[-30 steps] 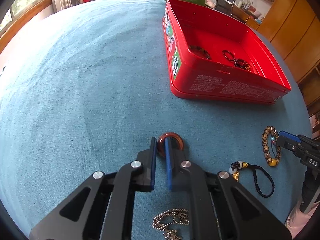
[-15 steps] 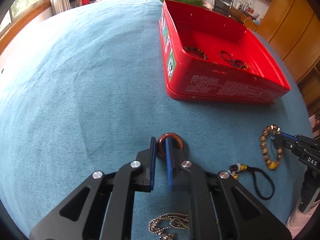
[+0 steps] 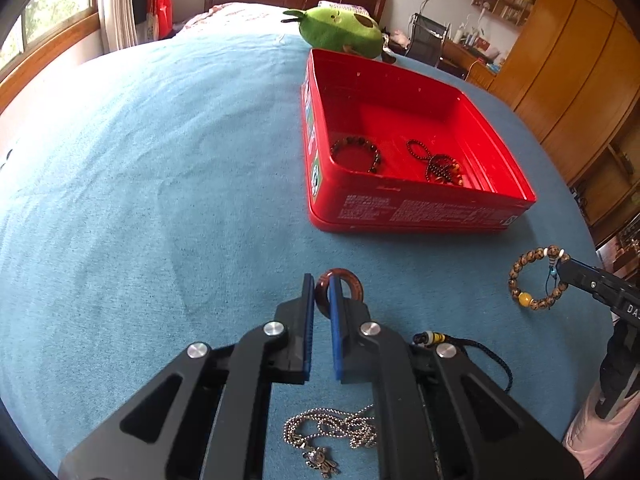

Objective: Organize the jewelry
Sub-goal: 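Carry the ring and bracelet into the red tin and open both tools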

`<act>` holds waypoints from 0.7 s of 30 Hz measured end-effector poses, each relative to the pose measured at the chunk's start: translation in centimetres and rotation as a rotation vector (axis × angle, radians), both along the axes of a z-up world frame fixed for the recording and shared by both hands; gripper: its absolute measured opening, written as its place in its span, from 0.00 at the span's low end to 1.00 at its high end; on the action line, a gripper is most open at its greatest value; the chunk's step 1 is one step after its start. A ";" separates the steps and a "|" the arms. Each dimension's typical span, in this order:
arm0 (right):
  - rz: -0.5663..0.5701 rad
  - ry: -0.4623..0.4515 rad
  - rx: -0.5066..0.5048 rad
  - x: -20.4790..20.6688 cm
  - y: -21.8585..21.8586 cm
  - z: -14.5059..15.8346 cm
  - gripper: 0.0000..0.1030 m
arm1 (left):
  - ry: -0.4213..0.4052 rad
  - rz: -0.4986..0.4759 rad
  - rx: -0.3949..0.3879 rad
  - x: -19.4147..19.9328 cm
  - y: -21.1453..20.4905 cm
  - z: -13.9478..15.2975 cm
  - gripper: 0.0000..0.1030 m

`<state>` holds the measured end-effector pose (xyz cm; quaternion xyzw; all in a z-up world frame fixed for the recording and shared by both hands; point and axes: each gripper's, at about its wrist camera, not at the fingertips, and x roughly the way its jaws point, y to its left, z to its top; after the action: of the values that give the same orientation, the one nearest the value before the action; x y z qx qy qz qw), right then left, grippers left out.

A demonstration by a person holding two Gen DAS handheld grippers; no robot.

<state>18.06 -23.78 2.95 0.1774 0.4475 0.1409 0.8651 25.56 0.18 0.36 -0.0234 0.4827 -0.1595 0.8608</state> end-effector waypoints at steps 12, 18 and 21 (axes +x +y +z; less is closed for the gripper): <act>-0.007 -0.030 -0.003 0.7 0.0 2.1 0.11 | -0.039 -0.018 -0.019 -1.0 0.3 3.2 0.06; -0.015 -0.060 -0.027 1.1 -0.1 4.5 0.11 | -0.070 -0.038 -0.023 -0.8 -0.7 5.1 0.06; -0.018 -0.084 -0.036 1.8 -0.2 5.8 0.11 | -0.089 -0.051 -0.029 -0.2 -1.6 6.2 0.06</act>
<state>19.89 -23.97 8.77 0.1595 0.4116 0.1326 0.8875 25.33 -1.39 6.51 -0.0167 0.4419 -0.1891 0.8767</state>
